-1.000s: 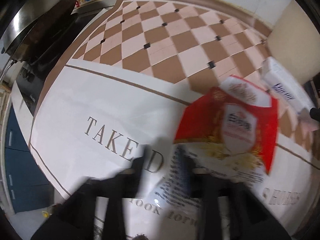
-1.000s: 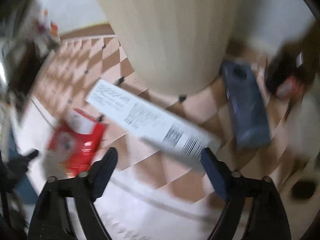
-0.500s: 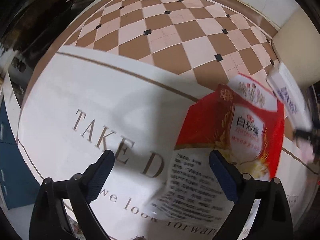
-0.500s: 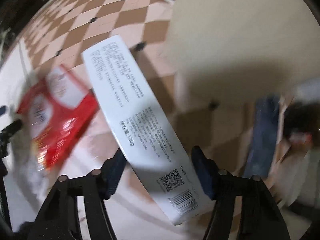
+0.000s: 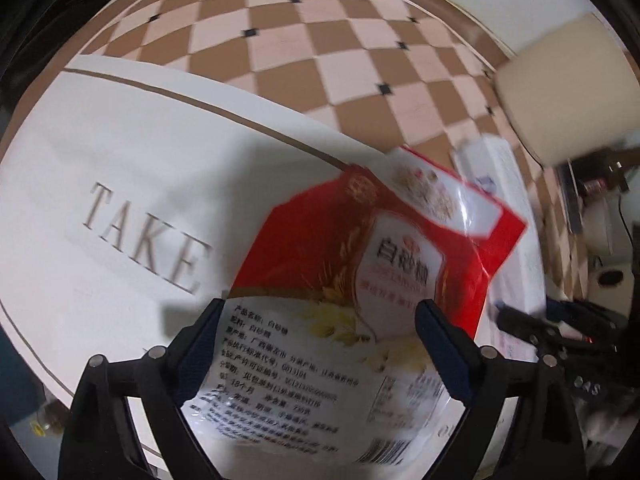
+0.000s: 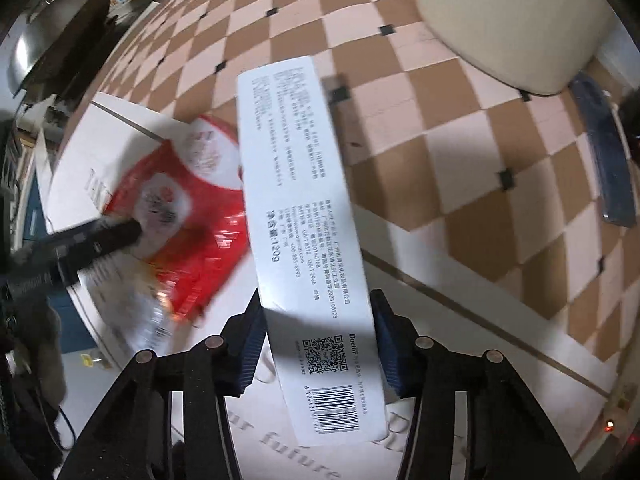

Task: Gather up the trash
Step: 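Grasp the white Doctor toothpaste box with the right tool while the left holds the sugar bag, then lift the toothpaste box with the right tool while the left regrips the sugar bag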

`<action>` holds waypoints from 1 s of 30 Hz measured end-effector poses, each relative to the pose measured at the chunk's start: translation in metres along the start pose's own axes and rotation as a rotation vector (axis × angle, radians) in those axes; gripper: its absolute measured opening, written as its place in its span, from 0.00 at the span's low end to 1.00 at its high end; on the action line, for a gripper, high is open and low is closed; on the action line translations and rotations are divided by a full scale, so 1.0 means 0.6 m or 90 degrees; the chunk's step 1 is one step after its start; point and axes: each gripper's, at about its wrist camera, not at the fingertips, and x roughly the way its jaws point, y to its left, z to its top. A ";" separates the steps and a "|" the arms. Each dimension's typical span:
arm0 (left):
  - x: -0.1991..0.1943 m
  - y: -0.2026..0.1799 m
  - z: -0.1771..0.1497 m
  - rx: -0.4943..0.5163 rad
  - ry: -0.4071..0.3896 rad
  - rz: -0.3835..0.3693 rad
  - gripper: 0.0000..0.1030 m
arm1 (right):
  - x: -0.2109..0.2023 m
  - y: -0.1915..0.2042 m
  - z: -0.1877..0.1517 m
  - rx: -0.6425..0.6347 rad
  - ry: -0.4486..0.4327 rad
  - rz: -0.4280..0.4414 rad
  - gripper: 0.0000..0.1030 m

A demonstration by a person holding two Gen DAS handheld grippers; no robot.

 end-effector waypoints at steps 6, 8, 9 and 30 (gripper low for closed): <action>-0.003 -0.019 -0.002 0.039 -0.009 0.054 0.35 | 0.007 0.010 0.002 -0.008 -0.003 0.017 0.48; -0.007 -0.013 -0.005 0.031 -0.010 0.062 0.09 | 0.006 0.009 -0.003 -0.003 -0.007 0.030 0.48; -0.009 -0.012 -0.006 0.024 -0.013 0.061 0.08 | 0.005 0.007 -0.004 0.005 -0.007 0.044 0.47; -0.031 0.081 -0.041 -0.043 -0.001 0.009 0.05 | -0.043 -0.009 -0.068 0.084 -0.060 0.056 0.47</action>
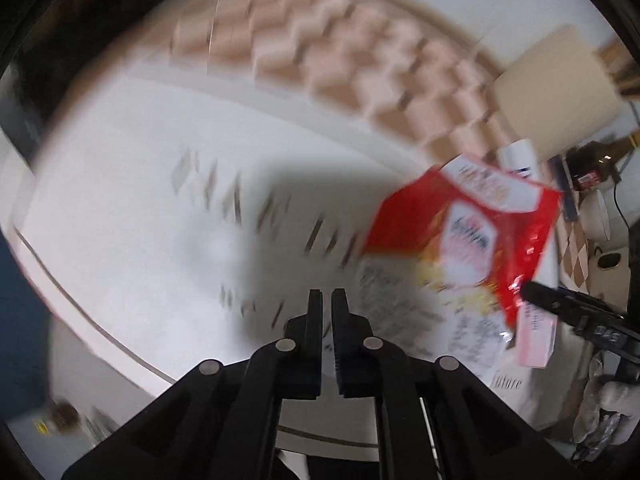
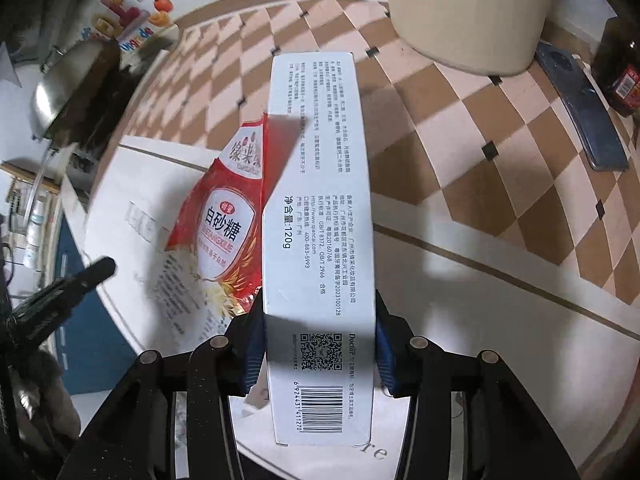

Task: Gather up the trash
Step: 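Lift the toothpaste box with the right tool while the left regrips the sugar bag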

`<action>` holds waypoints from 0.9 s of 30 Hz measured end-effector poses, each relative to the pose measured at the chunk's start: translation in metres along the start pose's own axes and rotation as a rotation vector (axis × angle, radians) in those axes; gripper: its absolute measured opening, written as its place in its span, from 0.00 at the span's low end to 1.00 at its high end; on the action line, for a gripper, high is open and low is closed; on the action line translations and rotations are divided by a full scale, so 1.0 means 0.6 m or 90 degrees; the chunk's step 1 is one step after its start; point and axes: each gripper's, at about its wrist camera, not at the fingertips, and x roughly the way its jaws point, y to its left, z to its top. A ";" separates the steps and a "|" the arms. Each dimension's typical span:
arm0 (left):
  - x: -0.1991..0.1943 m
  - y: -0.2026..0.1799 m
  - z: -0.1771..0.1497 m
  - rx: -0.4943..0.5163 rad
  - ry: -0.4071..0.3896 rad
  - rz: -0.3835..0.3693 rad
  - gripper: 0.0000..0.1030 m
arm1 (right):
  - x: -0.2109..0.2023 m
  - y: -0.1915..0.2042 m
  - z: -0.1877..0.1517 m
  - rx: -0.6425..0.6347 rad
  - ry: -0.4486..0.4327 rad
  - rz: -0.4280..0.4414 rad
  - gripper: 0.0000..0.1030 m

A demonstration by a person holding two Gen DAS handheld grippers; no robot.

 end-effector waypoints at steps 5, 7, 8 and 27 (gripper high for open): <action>0.019 0.032 -0.009 -0.036 -0.010 -0.118 0.35 | 0.035 -0.010 -0.007 0.016 0.028 0.022 0.47; 0.024 0.023 -0.007 -0.029 -0.015 -0.118 0.38 | 0.040 -0.010 -0.006 0.016 0.026 0.028 0.47; 0.027 0.017 -0.006 -0.019 -0.017 -0.108 0.38 | 0.041 -0.008 -0.003 0.012 0.026 0.027 0.47; 0.051 0.027 0.009 -0.071 0.002 -0.141 0.54 | 0.043 -0.002 0.014 -0.004 0.031 0.052 0.47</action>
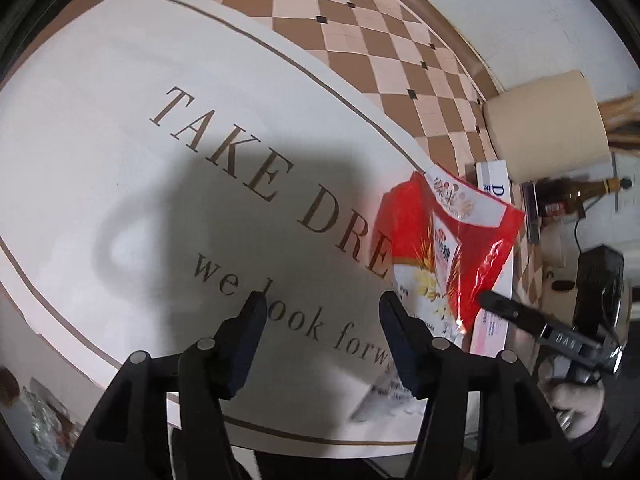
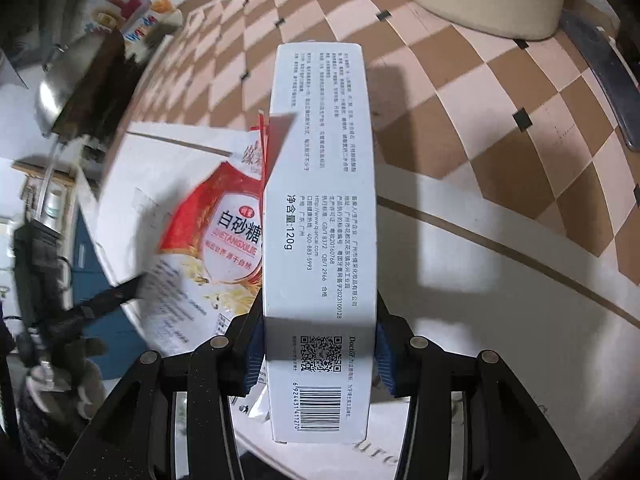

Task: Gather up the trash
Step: 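Lift the toothpaste box with the right tool while the left regrips the sugar bag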

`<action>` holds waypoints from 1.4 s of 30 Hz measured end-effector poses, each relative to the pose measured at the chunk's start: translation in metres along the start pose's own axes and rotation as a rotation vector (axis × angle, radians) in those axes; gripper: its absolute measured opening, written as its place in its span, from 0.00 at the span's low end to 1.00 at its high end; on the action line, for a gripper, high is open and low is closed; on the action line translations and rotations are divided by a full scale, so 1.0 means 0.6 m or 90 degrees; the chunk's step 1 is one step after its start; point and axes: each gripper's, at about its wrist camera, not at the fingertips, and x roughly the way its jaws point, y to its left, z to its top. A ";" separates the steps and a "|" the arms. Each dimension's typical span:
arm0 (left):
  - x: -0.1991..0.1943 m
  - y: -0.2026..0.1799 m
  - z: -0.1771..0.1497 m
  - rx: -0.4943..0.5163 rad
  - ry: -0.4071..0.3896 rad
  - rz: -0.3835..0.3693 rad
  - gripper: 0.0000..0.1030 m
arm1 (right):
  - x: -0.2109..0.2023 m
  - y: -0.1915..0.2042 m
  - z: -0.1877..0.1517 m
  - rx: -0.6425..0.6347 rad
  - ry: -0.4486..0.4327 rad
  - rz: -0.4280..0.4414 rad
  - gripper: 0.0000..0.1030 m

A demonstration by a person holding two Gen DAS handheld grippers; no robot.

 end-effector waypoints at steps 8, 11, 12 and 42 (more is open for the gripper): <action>0.010 0.019 0.006 -0.089 -0.013 -0.136 0.54 | 0.002 -0.006 0.000 -0.004 0.008 0.009 0.47; 0.011 0.035 0.001 -0.144 -0.036 -0.172 0.54 | 0.002 -0.006 0.001 -0.005 0.009 0.009 0.47; 0.014 0.042 0.000 -0.162 -0.038 -0.178 0.54 | 0.001 -0.007 -0.001 -0.005 0.009 0.009 0.47; 0.045 -0.039 -0.012 0.027 0.035 -0.107 0.54 | 0.005 0.005 -0.010 -0.021 0.028 0.017 0.47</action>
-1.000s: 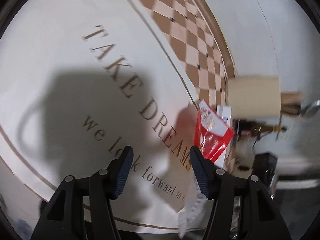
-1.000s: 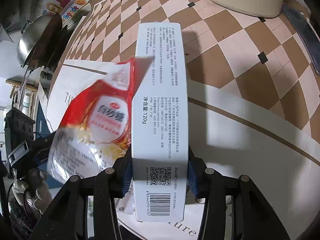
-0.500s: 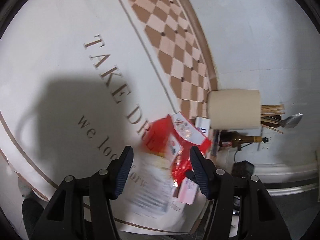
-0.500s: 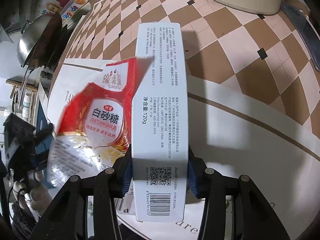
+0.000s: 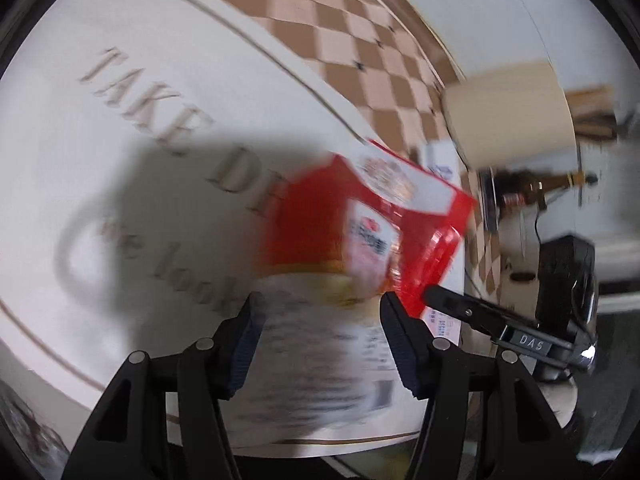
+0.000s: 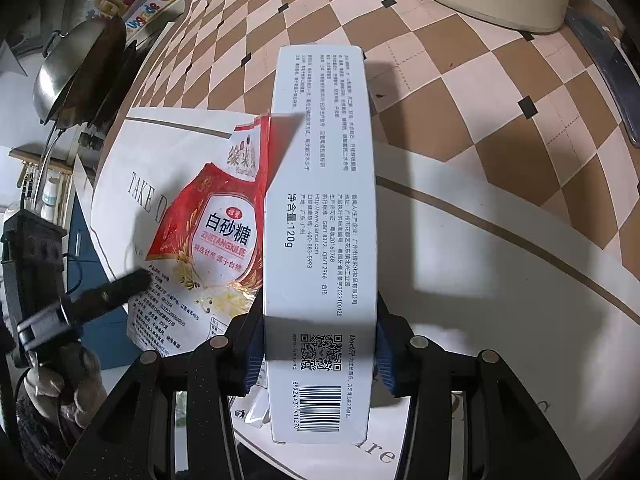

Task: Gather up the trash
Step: 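Lift the toothpaste box with the right tool while the left regrips the sugar bag, then carry sugar bag and toothpaste box over the bin and open both tools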

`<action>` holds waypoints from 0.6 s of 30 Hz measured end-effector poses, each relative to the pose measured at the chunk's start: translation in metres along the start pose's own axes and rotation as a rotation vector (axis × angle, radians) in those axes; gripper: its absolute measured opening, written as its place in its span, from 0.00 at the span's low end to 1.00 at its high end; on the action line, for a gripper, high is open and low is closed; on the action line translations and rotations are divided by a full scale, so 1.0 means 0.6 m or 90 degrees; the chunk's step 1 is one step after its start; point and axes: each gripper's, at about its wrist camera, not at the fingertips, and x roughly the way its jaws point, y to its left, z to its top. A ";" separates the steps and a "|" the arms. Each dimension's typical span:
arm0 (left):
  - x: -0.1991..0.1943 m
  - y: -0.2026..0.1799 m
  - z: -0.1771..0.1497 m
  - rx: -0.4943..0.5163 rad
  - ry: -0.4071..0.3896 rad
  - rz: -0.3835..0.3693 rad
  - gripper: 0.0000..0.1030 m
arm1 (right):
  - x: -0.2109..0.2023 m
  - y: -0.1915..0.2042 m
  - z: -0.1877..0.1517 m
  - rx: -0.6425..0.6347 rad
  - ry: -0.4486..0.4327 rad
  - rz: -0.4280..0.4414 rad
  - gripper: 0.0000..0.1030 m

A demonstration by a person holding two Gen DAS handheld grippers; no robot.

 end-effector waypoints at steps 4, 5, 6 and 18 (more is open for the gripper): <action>0.018 -0.049 -0.015 0.072 -0.003 0.049 0.07 | 0.007 0.014 -0.004 -0.019 0.005 0.007 0.47; 0.019 -0.060 -0.021 0.090 -0.006 0.067 0.07 | 0.008 0.016 -0.006 -0.019 0.005 0.010 0.47; 0.015 -0.072 -0.029 0.113 -0.019 0.094 0.06 | 0.008 0.017 -0.009 -0.018 0.004 0.011 0.47; -0.110 -0.122 -0.128 0.232 -0.113 0.128 0.04 | -0.074 0.045 -0.122 0.064 -0.105 0.069 0.47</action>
